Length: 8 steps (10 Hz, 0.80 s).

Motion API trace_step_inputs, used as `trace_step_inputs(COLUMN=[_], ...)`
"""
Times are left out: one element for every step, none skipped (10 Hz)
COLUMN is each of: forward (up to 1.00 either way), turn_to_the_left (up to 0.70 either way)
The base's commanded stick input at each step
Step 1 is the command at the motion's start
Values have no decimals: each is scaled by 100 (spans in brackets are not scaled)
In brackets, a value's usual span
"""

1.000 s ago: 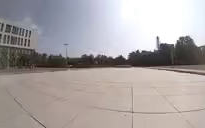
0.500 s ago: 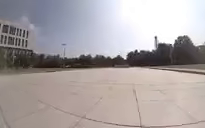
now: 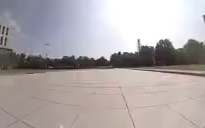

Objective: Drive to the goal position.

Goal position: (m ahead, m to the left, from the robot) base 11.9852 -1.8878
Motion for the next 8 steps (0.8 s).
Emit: trace_step_inputs(forward=[70,70,70,70,70,70,70,70], turn_to_the_left=[0,0,0,0,0,0,0,0])
